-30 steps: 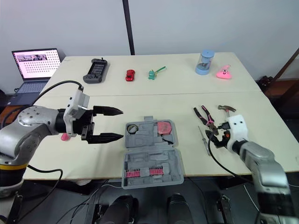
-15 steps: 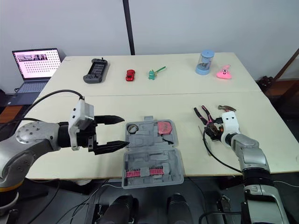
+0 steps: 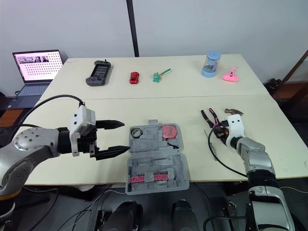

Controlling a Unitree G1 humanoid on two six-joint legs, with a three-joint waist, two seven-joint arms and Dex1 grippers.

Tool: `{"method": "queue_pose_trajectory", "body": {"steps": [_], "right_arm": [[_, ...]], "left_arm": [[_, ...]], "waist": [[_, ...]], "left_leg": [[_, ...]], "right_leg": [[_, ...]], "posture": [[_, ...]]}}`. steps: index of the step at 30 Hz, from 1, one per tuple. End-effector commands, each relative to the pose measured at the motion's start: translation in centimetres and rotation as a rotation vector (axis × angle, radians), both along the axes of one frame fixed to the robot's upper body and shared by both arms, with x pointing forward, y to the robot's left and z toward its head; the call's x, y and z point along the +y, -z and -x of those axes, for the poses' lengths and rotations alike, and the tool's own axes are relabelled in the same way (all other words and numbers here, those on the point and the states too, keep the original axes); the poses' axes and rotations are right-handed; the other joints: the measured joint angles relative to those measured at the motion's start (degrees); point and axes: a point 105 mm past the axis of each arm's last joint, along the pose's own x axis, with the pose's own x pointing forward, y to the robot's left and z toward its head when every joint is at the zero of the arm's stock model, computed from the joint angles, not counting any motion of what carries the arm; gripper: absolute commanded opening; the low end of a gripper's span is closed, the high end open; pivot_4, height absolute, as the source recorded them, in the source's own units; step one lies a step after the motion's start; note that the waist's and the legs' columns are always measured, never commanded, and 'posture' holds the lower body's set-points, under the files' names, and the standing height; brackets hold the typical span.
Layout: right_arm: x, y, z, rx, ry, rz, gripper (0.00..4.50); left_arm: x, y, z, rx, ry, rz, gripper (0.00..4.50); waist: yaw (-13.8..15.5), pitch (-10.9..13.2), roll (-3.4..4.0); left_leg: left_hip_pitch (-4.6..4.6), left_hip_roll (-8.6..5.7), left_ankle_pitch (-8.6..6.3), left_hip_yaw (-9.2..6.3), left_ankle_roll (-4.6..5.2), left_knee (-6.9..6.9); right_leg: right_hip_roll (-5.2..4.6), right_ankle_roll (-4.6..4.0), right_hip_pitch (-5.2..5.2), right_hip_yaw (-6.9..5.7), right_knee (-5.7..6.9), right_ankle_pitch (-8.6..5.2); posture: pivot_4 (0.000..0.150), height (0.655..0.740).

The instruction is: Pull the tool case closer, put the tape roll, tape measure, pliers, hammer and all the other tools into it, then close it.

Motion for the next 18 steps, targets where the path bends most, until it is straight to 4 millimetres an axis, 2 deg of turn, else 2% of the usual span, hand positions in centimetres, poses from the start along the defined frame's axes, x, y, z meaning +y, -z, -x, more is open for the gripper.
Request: {"method": "queue_pose_trajectory", "body": {"steps": [1, 4, 6, 9, 13, 16, 18], "right_arm": [[-0.4, -2.7, -0.2, -0.095, 0.001, -0.008, 0.99], [-0.1, -5.2, -0.4, -0.153, -0.031, 0.005, 0.99], [0.8, -7.4, -0.6, -0.186, -0.102, 0.022, 0.99], [2.7, -9.6, -0.4, -0.173, -0.256, 0.075, 0.99], [5.9, -13.3, -0.4, -0.189, -0.463, 0.246, 0.99], [9.2, -14.0, 1.7, -0.056, -0.767, 0.304, 0.99], [10.1, -14.2, 2.3, -0.010, -0.857, 0.336, 0.99]], "left_arm": [[0.0, -0.3, -0.5, -0.036, 0.003, 0.011, 4.50], [0.4, -0.1, -0.8, -0.042, -0.007, 0.017, 4.50], [0.8, 0.2, -1.0, -0.044, -0.020, 0.012, 4.50], [1.5, 0.6, -1.4, -0.043, -0.044, 0.014, 4.50], [2.7, 1.5, -1.7, -0.047, -0.084, -0.001, 4.50], [3.5, 2.2, -1.8, -0.063, -0.120, -0.010, 4.50], [3.8, 2.5, -1.7, -0.061, -0.130, -0.001, 4.50]], "waist": [[0.03, 0.01, 0.01], [-0.12, 0.02, 0.05], [-0.24, 0.11, 0.18], [-0.35, 0.15, 0.26], [-0.40, 0.17, 0.28], [-0.25, 0.22, 0.33], [-0.09, 0.23, 0.28]], "left_leg": [[0.00, 0.00, 0.00, 0.00, 0.00, 0.00], [-0.02, -0.01, 0.00, 0.01, 0.00, -0.01], [-0.02, -0.01, 0.00, 0.04, 0.00, -0.02], [-0.03, -0.01, 0.00, 0.10, 0.01, -0.05], [-0.03, 0.02, -0.01, 0.11, 0.01, -0.05], [-0.05, 0.06, -0.01, 0.09, 0.01, -0.07], [-0.08, 0.08, -0.02, 0.02, 0.03, -0.08]], "right_leg": [[0.00, 0.00, -0.01, 0.00, 0.00, 0.00], [0.00, 0.00, -0.04, 0.00, 0.00, 0.00], [0.00, 0.00, -0.10, 0.04, 0.01, 0.00], [0.01, 0.00, -0.18, 0.07, 0.04, 0.00], [0.02, 0.00, -0.18, 0.07, 0.03, 0.00], [0.01, 0.00, -0.21, 0.07, 0.02, 0.00], [0.00, 0.00, -0.19, 0.00, -0.04, 0.00]], "posture": [[0.150, 0.6753], [0.150, 0.6753], [0.150, 0.6753], [0.150, 0.6753], [0.150, 0.6753], [0.150, 0.6753], [0.150, 0.6753]]}}
